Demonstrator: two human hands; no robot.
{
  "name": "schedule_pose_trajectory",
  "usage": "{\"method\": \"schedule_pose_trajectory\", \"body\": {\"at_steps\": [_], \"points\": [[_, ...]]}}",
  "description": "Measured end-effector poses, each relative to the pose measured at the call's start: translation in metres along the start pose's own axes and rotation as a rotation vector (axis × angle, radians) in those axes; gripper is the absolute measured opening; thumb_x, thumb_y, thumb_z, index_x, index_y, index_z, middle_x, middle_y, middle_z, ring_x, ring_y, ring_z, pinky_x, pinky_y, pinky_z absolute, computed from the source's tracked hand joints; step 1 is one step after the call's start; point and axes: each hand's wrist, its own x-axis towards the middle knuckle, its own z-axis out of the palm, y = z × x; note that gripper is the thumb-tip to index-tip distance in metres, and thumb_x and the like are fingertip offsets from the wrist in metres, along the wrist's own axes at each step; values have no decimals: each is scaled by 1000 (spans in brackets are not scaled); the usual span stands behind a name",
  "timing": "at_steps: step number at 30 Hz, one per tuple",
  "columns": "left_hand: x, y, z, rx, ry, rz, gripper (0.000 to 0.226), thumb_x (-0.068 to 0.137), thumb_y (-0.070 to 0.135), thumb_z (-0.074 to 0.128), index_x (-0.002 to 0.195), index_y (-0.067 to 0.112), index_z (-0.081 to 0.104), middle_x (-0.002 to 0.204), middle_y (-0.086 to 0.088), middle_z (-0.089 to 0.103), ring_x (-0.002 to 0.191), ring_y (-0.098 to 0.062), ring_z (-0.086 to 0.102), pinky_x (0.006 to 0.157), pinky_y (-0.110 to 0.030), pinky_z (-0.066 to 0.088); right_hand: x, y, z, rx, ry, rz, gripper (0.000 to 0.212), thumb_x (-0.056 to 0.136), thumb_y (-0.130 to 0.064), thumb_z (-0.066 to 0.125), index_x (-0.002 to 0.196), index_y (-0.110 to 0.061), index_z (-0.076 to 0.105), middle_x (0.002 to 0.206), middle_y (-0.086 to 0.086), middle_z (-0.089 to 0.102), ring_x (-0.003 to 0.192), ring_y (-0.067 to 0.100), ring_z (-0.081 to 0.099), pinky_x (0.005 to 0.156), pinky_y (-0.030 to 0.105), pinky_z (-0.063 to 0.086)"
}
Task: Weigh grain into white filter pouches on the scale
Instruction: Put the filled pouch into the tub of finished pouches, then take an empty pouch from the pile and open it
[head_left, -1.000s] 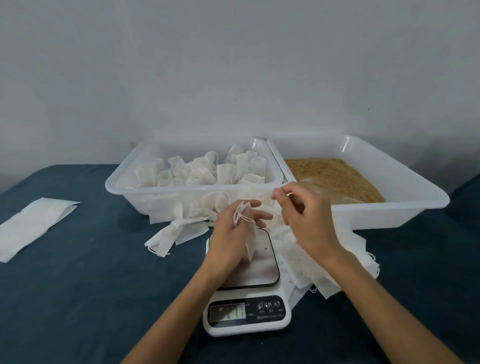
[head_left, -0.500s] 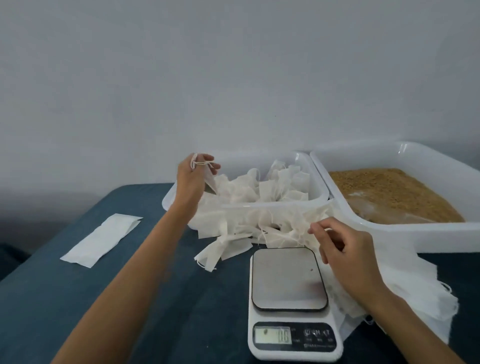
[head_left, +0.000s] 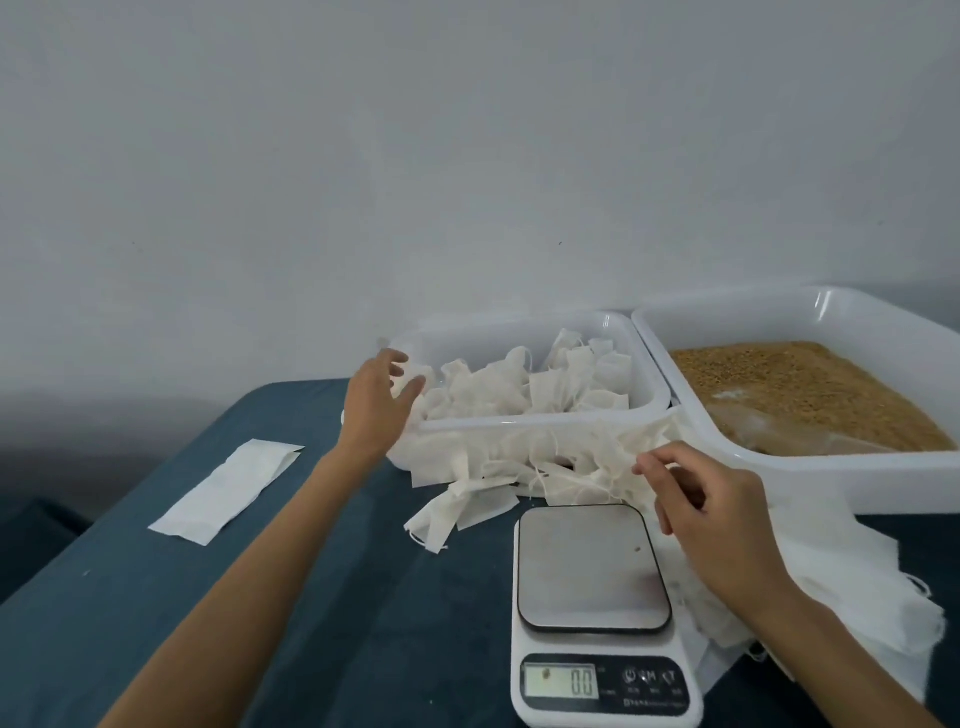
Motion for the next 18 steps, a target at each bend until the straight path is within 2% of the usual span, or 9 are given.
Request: {"method": "schedule_pose_trajectory", "body": {"at_steps": [2, 3, 5, 6, 8, 10, 13, 15, 18], "points": [[-32, 1, -5, -59, 190, 137, 6, 100, 17, 67, 101, 20, 62, 89, 6, 62, 78, -12, 54, 76, -30, 47, 1, 1, -1, -5, 11, -10, 17, 99, -35, 57, 85, -30, 66, 50, -6, 56, 42, 11, 53, 52, 11, 40], [-53, -1, -5, -71, 204, 162, 16, 100, 17, 66, 89, 25, 57, 77, 9, 59, 69, -11, 51, 67, -29, 45, 2, 1, -2, -6, 15, -13, 17, 99, -33, 57, 85, -30, 66, 50, -6, 56, 42, 11, 54, 52, 10, 40], [-95, -15, -1, -57, 95, 149, 30, 99, 22, 68, 76, 28, 51, 68, 6, 55, 60, -14, 47, 55, -32, 41, 2, 0, -2, 4, 20, -17, 16, 100, -32, 58, 86, -30, 66, 50, -6, 56, 42, 12, 53, 51, 11, 40], [-114, -23, 2, 1, 15, 144, 31, 98, 29, 71, 74, 29, 51, 67, 8, 54, 60, -12, 48, 54, -30, 39, 1, -1, -2, 13, 18, -18, 16, 100, -31, 58, 85, -29, 66, 50, -5, 56, 42, 12, 53, 51, 12, 40], [-143, -34, 11, 178, -138, 138, 25, 92, 45, 75, 81, 29, 59, 75, 13, 56, 68, -7, 53, 59, -26, 42, -1, -3, 0, 22, 0, -11, 17, 100, -31, 59, 85, -30, 66, 50, -3, 55, 41, 11, 51, 49, 12, 38], [-154, -41, 22, 215, -203, 114, 27, 90, 49, 76, 95, 26, 65, 87, 15, 57, 77, -7, 55, 66, -27, 44, -2, -3, 2, 21, -20, -5, 17, 100, -33, 58, 84, -32, 65, 49, -3, 55, 39, 10, 49, 48, 12, 37], [-149, -34, 27, 93, -177, 44, 19, 94, 24, 76, 111, 20, 69, 93, 8, 63, 77, -11, 58, 73, -29, 47, -2, -3, 2, 23, -26, 12, 17, 100, -35, 58, 84, -34, 64, 49, -4, 55, 39, 10, 48, 48, 13, 38], [-144, -24, 27, 34, -156, 44, 23, 94, 8, 74, 114, 19, 70, 90, 5, 64, 77, -9, 58, 75, -26, 45, -2, -2, 1, 24, -28, 28, 17, 100, -36, 58, 84, -36, 64, 49, -4, 56, 40, 10, 49, 48, 13, 38], [-148, 4, 22, -216, -157, 97, 23, 93, 5, 75, 107, 23, 76, 89, 9, 69, 87, -8, 64, 81, -14, 47, -2, -4, 1, 60, -75, 80, 15, 99, -43, 58, 87, -38, 66, 52, -2, 59, 42, 10, 51, 50, 14, 40]]}}
